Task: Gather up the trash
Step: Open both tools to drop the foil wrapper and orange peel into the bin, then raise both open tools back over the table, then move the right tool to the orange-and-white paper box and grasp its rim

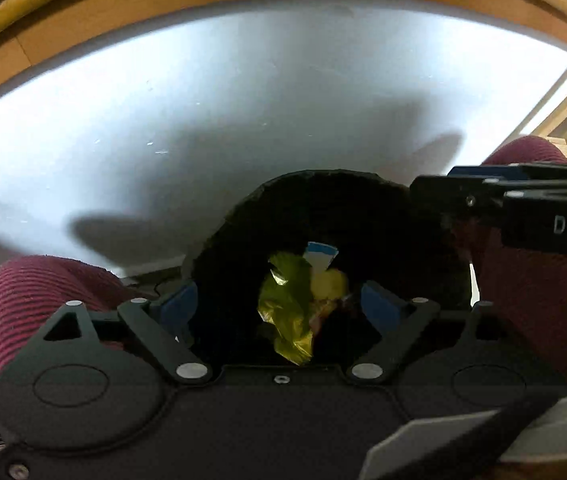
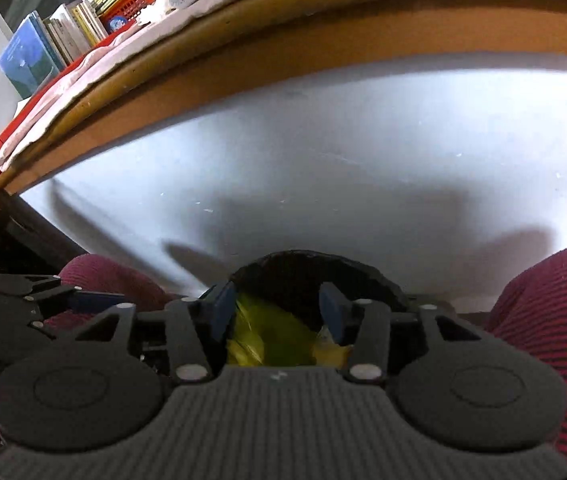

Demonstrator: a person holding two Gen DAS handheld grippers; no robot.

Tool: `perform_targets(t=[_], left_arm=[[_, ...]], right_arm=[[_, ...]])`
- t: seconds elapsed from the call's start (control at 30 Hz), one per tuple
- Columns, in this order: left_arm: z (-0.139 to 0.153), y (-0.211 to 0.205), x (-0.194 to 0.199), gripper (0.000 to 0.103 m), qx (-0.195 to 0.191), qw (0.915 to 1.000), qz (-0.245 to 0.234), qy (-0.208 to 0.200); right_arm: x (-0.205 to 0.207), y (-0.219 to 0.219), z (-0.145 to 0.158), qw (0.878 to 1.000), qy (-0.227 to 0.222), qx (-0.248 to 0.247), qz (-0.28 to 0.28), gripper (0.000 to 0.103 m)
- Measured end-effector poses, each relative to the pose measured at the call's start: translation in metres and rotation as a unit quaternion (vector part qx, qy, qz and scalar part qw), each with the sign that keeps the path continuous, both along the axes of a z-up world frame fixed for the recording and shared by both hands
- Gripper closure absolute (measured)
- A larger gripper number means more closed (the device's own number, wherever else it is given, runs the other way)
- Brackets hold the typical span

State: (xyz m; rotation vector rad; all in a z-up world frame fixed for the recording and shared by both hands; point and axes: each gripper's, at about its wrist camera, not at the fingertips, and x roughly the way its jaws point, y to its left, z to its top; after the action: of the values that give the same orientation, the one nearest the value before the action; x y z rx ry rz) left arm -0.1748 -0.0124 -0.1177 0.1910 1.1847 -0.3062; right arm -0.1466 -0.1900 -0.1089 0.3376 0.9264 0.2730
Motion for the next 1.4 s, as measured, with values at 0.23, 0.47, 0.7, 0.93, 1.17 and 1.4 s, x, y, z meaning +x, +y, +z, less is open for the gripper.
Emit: perform_targets(t=[0.23,0.47,0.7,0.93,1.17,1.4], left_arm=[[0.016,0.003,0.0,0.014,-0.024,0.9993,0.016,-0.023],[0.056,0.011,-0.002,0.014,-0.05,0.9946,0.017,-0.089],[0.114,0.025,0.0,0.008,-0.107,0.979,0.032,-0.171],[0.15,0.027,0.024,0.006,-0.126,0.9609,0.055,-0.241],[0.164,0.029,0.065,0.006,-0.148,0.9463,0.091,-0.273],[0.162,0.022,0.113,0.005,-0.156,0.9359,0.123,-0.291]], right_arm=[[0.0,-0.008,0.008,1.0,-0.013,-0.001,-0.009,0.028],[-0.004,-0.009,0.034,0.998,-0.059,-0.013,-0.006,0.023],[-0.005,-0.028,0.082,0.989,-0.146,-0.019,-0.003,0.017],[0.009,-0.042,0.117,0.976,-0.213,-0.041,-0.034,0.013],[0.044,-0.063,0.136,0.967,-0.234,-0.05,-0.085,0.001],[0.099,-0.073,0.14,0.97,-0.206,-0.046,-0.121,0.0]])
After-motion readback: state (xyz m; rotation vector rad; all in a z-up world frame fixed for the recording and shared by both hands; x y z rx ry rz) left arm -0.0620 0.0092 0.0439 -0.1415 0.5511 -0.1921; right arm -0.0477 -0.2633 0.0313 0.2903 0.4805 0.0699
